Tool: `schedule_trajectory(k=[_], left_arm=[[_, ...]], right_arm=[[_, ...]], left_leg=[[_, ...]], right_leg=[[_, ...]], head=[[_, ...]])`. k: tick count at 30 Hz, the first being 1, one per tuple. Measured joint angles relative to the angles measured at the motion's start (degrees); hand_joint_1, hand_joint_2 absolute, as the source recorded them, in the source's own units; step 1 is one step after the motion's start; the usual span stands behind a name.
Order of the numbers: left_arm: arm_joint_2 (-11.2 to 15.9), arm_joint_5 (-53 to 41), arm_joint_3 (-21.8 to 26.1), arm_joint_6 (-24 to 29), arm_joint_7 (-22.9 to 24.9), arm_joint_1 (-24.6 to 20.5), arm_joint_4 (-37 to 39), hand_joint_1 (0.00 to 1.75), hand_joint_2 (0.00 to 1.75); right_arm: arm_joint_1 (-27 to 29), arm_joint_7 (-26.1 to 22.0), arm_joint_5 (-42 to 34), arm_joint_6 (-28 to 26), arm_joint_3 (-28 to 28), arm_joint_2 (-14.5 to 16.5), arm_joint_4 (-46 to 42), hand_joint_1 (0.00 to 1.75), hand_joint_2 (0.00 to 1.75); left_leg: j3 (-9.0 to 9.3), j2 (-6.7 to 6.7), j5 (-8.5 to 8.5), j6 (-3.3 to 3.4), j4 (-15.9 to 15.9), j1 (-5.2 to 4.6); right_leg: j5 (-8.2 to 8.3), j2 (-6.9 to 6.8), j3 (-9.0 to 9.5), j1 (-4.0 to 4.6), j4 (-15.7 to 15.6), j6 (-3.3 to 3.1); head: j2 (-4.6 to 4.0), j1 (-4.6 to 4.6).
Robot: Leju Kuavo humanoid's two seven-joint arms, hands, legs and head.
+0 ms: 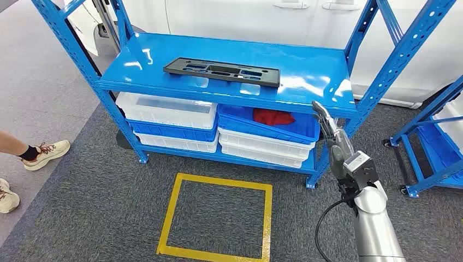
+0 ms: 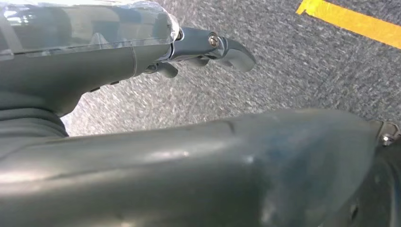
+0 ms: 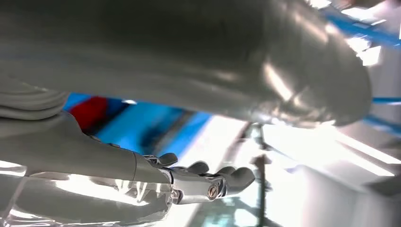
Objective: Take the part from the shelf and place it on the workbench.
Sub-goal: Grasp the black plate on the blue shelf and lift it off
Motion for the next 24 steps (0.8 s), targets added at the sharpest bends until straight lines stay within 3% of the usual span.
schedule_trajectory(k=[3,6,7,8,9,12,14,16,18,19,22,23,24], left_arm=[[0.2,0.0,-0.4,0.2,0.0,-0.1,0.1,0.00,0.00],[0.4,0.0,-1.1,0.5,0.0,-0.2,0.4,0.00,0.00],[0.4,0.0,-1.3,0.6,0.0,-0.2,0.5,0.00,0.00],[0.5,0.0,-1.5,0.7,0.0,-0.2,0.6,0.00,0.00],[0.5,0.0,-1.6,0.8,0.0,-0.2,0.7,0.00,0.00],[0.8,0.0,-2.0,1.1,0.0,-0.5,1.0,0.00,0.00],[1.0,0.0,-2.1,1.3,-0.1,-0.9,1.1,0.00,0.00],[1.2,0.0,-2.2,1.5,-0.2,-1.1,1.2,0.00,0.00],[1.2,0.0,-2.2,1.6,-0.5,-1.2,1.3,0.00,0.00],[1.3,0.0,-2.2,1.6,-0.7,-1.2,1.3,0.00,0.00],[1.3,0.0,-2.2,1.4,-1.3,-1.1,1.5,0.00,0.00],[1.3,0.0,-2.2,1.3,-1.5,-1.1,1.5,0.00,0.00],[1.3,0.0,-2.2,1.2,-1.6,-1.1,1.5,0.00,0.00]], right_arm=[[-0.6,-1.0,-1.8,1.2,1.1,-0.4,-3.6,0.00,0.00],[-1.5,-2.4,-4.4,3.1,3.0,-0.8,-8.3,0.00,0.00],[-1.6,-2.9,-5.3,3.7,3.7,-0.9,-9.9,0.00,0.00],[-1.7,-3.4,-6.1,4.3,4.4,-1.1,-11.4,0.00,0.00],[-1.8,-3.8,-7.0,5.0,5.0,-1.2,-12.9,0.00,0.00],[-2.5,-5.3,-9.5,6.9,6.8,-1.5,-17.3,0.00,0.00],[-2.9,-6.0,-10.8,8.0,7.6,-1.7,-19.4,0.00,0.00],[-3.2,-6.8,-12.0,9.1,8.8,-1.8,-21.5,0.00,0.00],[-3.7,-7.5,-13.1,9.8,10.2,-2.1,-23.3,0.00,0.00],[-4.1,-7.7,-13.6,10.0,10.9,-2.3,-23.9,0.00,0.00],[-4.6,-8.0,-14.8,10.4,12.7,-2.9,-24.7,0.00,0.00],[-4.6,-8.0,-15.0,10.5,13.2,-2.9,-24.8,0.00,0.00],[-4.6,-8.0,-15.1,10.6,13.7,-3.0,-24.8,0.00,0.00]], left_leg=[[-0.74,-0.92,-1.71,-0.70,2.1,0.24],[-5.23,-2.93,-7.00,-1.48,12.4,0.65],[-6.77,-3.13,-7.98,-1.60,15.5,0.74],[-7.52,-3.22,-7.86,-1.63,16.8,0.78],[-7.14,-3.26,-6.53,-1.55,15.7,0.79],[-2.14,-3.88,-0.58,-0.82,4.2,0.73],[-0.56,-4.43,0.41,-0.35,0.3,0.55],[-0.48,-4.45,0.51,0.16,-0.1,0.50],[-0.33,-4.22,0.98,0.86,-0.7,0.68],[-0.30,-4.10,1.18,1.17,-0.9,0.78],[-0.58,-3.80,1.27,1.54,-0.9,0.57],[-0.63,-3.69,1.26,1.55,-0.9,0.52],[-0.62,-3.59,1.25,1.54,-0.8,0.50]], right_leg=[[0.32,1.01,0.11,-0.36,-0.3,-0.69],[0.46,2.63,0.12,-0.52,-0.4,-1.16],[0.46,3.26,0.13,-0.51,-0.4,-1.18],[0.45,3.87,0.16,-0.50,-0.3,-1.18],[0.44,4.39,0.25,-0.50,-0.3,-1.16],[0.30,5.55,0.58,-0.42,-0.2,-0.88],[0.32,6.04,0.48,-0.33,-0.2,-0.31],[0.44,6.21,0.36,-0.33,-0.4,0.45],[-0.60,5.33,-0.15,-0.33,0.8,1.01],[-2.05,4.62,-1.10,-0.31,3.0,1.20],[-7.28,3.31,-6.08,-0.50,13.8,1.56],[-7.54,3.26,-6.92,-0.53,15.6,1.63],[-6.66,3.24,-6.68,-0.54,15.3,1.63]], head=[[0.00,-0.01],[0.00,-0.01],[0.00,0.00],[0.00,0.00],[0.00,0.00],[0.00,0.00],[0.00,0.00],[0.00,0.00],[0.00,0.00],[0.00,0.00],[0.00,0.00],[0.00,0.00],[0.00,0.00]])
